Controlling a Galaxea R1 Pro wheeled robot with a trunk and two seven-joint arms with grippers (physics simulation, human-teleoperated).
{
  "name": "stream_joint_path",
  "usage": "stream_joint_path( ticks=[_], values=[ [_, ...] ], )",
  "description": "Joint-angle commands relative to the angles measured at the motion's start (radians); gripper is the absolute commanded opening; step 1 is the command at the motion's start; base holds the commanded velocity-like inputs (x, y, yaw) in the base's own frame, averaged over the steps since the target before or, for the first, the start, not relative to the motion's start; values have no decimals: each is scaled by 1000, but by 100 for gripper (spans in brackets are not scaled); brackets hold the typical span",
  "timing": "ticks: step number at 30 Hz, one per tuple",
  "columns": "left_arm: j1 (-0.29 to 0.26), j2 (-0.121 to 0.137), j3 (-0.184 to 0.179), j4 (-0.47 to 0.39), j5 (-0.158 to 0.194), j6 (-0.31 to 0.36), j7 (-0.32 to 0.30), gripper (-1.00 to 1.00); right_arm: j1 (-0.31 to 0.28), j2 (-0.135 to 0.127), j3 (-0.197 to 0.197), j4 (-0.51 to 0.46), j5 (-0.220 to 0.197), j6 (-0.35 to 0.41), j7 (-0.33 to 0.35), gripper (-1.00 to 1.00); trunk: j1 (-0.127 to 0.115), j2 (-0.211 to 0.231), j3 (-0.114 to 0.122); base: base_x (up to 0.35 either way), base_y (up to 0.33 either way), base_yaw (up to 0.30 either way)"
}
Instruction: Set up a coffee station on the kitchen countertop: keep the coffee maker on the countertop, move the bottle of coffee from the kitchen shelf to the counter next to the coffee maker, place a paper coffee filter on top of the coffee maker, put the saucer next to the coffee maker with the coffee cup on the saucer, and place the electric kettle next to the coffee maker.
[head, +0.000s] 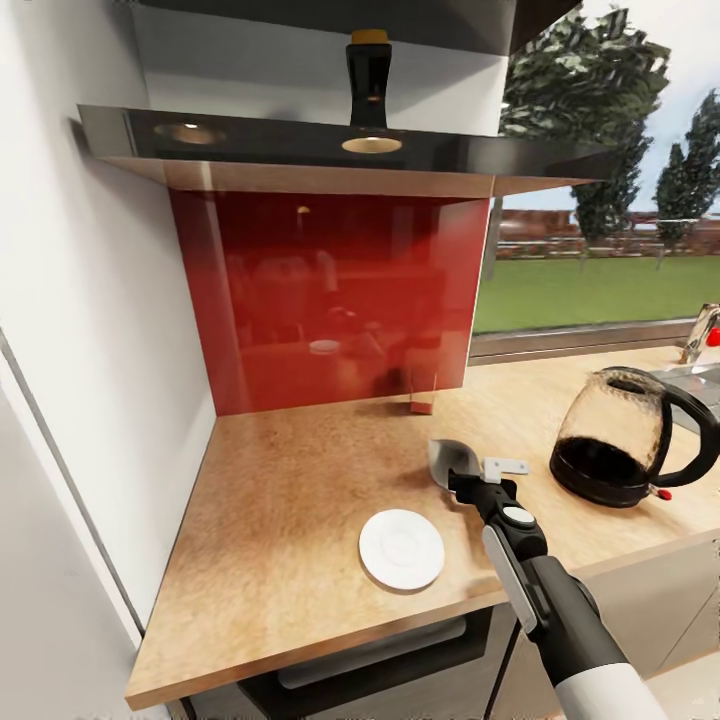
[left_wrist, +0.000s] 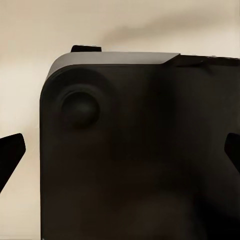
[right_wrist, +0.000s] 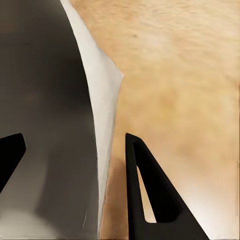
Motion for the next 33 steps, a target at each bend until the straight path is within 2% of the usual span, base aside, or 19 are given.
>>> stream_joint_path(
  ticks=[1, 7, 19, 27, 33],
  values=[
    [0, -1, 7, -2, 0, -1, 0, 100, 0, -1, 4, 28, -19, 3, -10, -100, 0, 0, -1, -139, 0, 0],
    [0, -1, 7, -2, 0, -1, 1, 100, 0, 0, 8, -14, -20, 6, -11, -100, 0, 0, -1, -225, 0, 0],
    [0, -1, 7, -2, 0, -1, 2, 100, 0, 0, 15, -197, -20, 14, -10, -100, 0, 0, -1, -263, 66, 0],
    [0, -1, 5, -2, 0, -2, 2, 100, 0, 0, 11, -212, -25, 63, -8, -100, 0, 0, -1, -61, 29, 0],
    [0, -1, 5, -3, 0, -4, 3, 100, 9, 0, 10, -212, -26, 63, -7, -100, 0, 0, -1, -6, 1, -30]
  ],
)
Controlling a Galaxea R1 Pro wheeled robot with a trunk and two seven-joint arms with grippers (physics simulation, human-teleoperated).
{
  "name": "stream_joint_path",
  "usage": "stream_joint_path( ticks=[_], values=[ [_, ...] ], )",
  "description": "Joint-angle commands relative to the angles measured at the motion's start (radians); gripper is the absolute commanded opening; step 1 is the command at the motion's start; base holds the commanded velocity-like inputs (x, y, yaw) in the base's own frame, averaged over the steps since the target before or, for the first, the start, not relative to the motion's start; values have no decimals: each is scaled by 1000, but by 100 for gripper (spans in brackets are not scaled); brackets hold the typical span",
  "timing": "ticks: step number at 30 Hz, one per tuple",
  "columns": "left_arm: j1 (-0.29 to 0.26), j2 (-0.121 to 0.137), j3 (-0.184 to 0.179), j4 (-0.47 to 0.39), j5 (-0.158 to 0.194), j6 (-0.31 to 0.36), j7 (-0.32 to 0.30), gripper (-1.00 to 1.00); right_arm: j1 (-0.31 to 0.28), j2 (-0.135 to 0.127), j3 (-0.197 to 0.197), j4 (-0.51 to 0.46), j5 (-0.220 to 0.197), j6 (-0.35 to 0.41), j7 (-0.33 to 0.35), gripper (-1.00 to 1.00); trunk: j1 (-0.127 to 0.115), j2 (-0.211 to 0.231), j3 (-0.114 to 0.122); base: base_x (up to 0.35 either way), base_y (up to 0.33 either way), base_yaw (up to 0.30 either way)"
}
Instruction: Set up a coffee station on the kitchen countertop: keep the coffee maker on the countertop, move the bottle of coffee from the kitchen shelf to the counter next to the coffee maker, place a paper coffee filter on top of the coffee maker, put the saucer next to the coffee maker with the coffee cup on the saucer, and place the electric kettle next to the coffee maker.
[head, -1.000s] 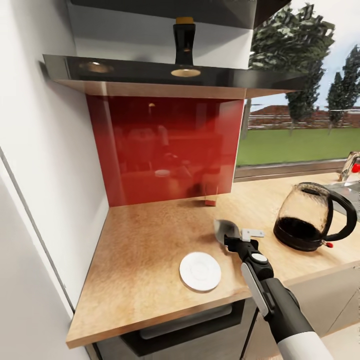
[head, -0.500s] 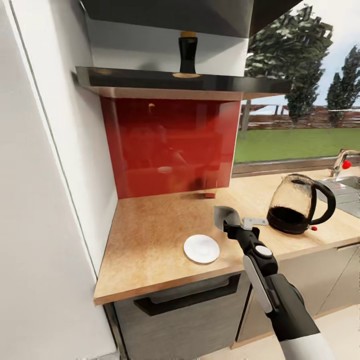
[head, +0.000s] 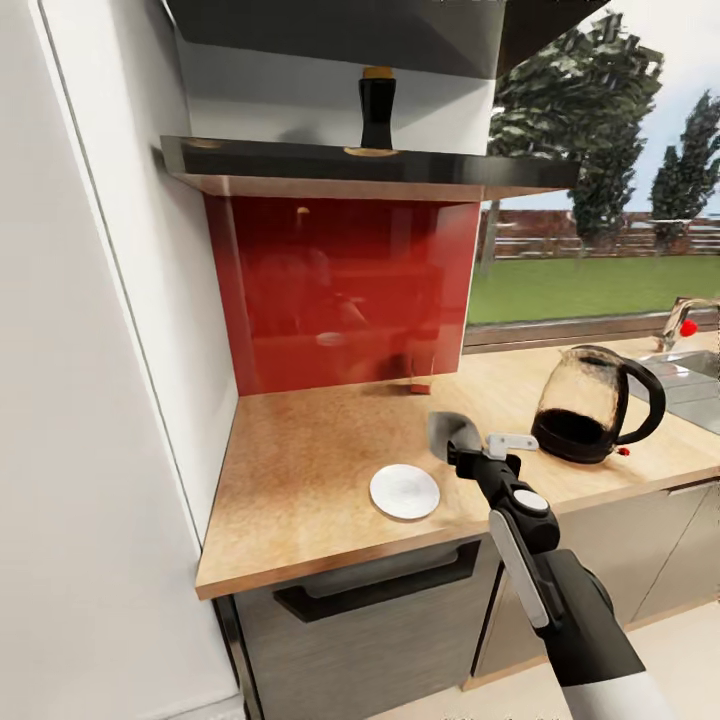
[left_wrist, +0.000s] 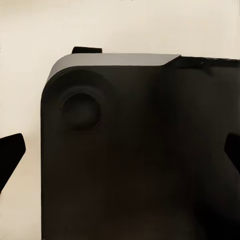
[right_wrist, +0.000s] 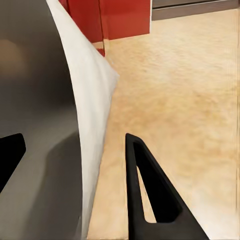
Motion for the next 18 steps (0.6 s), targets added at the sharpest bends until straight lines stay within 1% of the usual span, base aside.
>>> stream_joint_path(
  ticks=[1, 9, 18],
  values=[
    [1, -1, 7, -2, 0, -2, 0, 100, 0, -1, 3, -1, -11, 2, -9, -100, 0, -1, -1, -89, 8, -165],
    [1, -1, 3, -2, 0, -3, 1, 100, 1, -1, 3, -1, -11, 3, -9, -100, 0, -1, 3, -247, 99, -234],
    [1, -2, 3, -2, 0, -4, 1, 100, 1, -1, 3, 0, -12, 4, -9, -100, 0, -1, 8, -300, 7, -246]
  ],
)
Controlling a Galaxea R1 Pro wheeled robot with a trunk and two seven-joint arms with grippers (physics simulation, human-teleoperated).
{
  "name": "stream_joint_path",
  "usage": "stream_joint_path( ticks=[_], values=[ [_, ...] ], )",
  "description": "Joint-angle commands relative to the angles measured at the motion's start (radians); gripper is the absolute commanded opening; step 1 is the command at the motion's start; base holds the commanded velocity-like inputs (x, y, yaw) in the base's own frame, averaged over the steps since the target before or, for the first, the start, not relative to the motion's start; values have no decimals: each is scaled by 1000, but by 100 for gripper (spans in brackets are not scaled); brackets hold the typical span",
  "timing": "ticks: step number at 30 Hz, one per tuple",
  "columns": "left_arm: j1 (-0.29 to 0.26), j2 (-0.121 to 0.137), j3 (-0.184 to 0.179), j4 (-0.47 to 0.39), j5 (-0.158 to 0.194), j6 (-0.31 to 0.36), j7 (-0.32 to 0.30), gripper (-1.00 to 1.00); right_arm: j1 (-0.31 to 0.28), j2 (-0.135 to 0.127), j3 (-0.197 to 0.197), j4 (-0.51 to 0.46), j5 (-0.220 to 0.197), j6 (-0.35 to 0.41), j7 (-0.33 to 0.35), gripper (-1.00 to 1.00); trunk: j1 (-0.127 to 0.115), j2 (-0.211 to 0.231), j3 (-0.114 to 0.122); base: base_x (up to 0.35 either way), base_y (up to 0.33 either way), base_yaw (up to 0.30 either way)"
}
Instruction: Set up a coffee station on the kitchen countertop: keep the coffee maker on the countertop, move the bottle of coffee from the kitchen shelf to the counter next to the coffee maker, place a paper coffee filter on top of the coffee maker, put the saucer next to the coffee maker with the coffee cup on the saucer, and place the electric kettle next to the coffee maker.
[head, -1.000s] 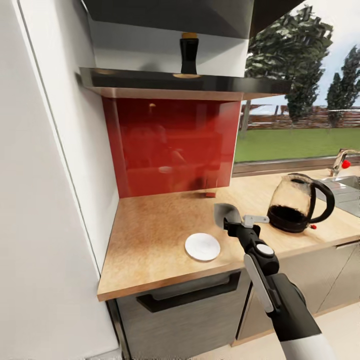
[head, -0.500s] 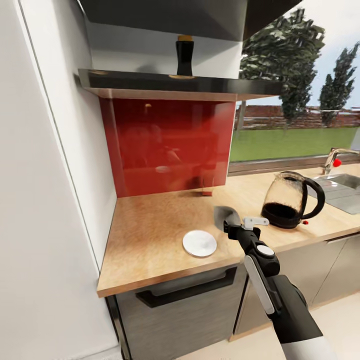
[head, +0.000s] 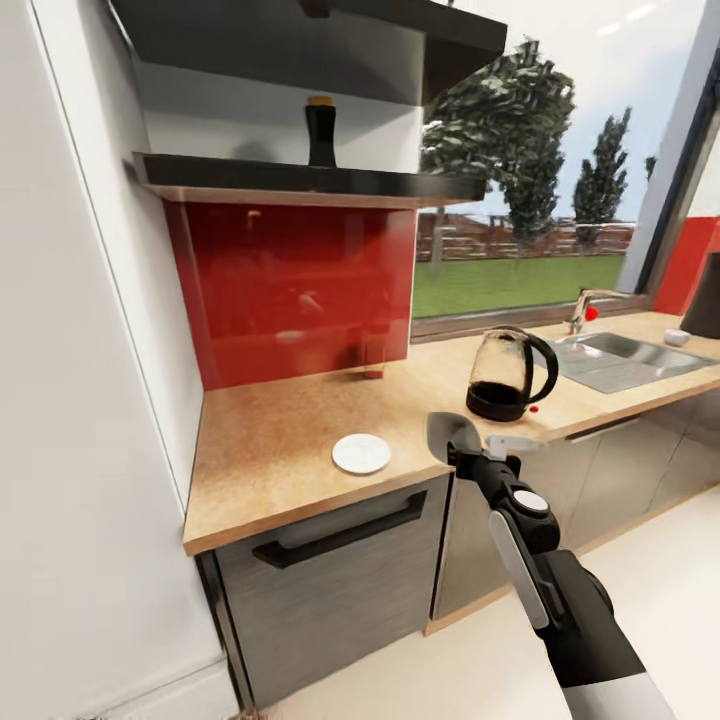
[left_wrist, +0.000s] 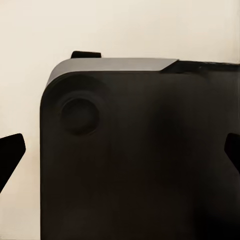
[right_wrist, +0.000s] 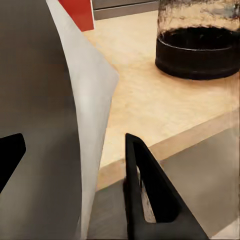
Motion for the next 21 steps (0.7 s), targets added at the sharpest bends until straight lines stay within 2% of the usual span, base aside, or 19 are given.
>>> stream_joint_path(
  ticks=[1, 7, 21],
  values=[
    [1, -1, 6, -2, 0, -1, 0, 100, -1, -1, 3, -1, -11, 2, -9, -100, -1, -1, 0, -309, -70, -247],
    [1, -1, 7, -2, 0, -2, 1, 100, -1, -1, 3, 0, -12, 2, -9, -100, -1, -1, 3, -153, -38, -248],
    [1, 0, 8, -2, 1, -4, 0, 100, -1, -1, 1, 5, -11, 4, -10, -100, -1, -1, 13, -6, -1, -256]
  ],
)
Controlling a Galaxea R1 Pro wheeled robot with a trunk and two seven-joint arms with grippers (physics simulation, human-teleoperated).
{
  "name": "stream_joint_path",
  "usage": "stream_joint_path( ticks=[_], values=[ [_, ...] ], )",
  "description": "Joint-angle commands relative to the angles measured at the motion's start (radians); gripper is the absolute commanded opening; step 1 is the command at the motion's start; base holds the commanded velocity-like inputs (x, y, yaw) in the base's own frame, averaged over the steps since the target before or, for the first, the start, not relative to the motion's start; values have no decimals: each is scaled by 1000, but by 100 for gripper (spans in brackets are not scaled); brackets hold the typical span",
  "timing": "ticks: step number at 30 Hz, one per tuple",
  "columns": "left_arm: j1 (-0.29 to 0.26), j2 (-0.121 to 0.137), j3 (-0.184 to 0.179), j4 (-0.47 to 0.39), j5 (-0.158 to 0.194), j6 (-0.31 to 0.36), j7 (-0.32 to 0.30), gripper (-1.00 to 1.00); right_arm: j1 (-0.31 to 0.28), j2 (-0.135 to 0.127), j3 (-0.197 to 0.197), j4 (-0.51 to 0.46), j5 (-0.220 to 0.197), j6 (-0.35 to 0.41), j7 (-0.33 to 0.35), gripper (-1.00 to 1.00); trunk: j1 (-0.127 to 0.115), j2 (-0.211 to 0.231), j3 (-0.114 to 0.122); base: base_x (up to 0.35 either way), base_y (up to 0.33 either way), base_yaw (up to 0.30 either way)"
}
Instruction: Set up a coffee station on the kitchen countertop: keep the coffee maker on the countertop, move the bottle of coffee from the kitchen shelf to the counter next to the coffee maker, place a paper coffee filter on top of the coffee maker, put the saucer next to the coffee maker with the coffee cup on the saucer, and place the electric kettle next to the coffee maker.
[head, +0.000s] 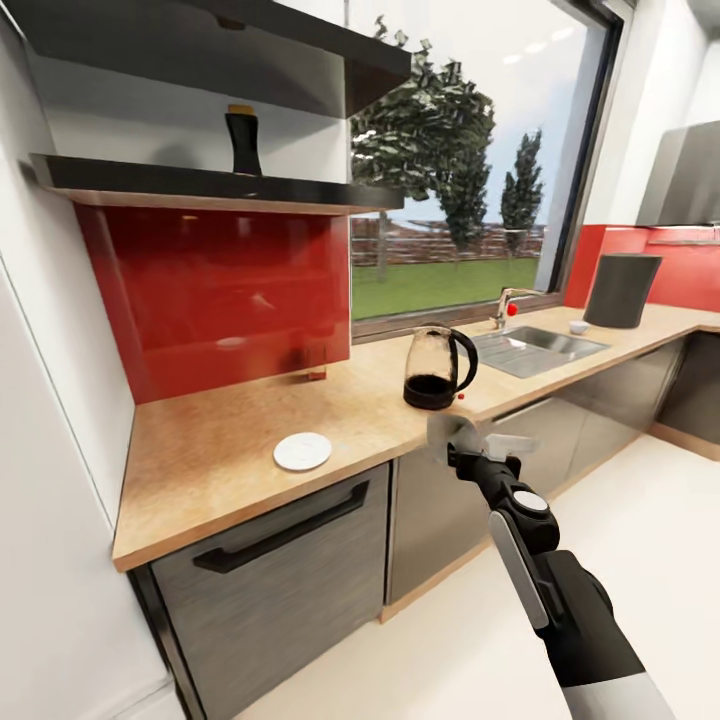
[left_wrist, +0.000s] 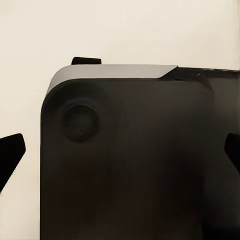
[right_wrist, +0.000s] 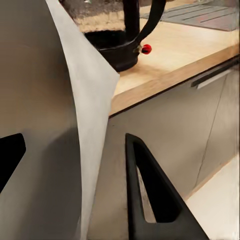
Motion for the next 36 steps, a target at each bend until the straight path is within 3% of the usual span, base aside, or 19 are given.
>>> stream_joint_path(
  ticks=[1, 23, 36],
  values=[
    [1, -1, 6, -2, 0, -1, 0, 100, -1, -1, 3, 0, -11, 2, -9, -100, 0, -1, 0, 0, 0, -269],
    [1, 1, 7, -2, 0, 1, 0, 100, 28, -1, 0, 1, -10, 0, -12, -100, 0, -1, 0, 5, -1, -291],
    [1, 0, 1, -2, 0, 2, -1, 100, 28, -1, -3, 1, -9, -1, -12, -100, 0, -1, 0, 253, -130, -297]
  ],
)
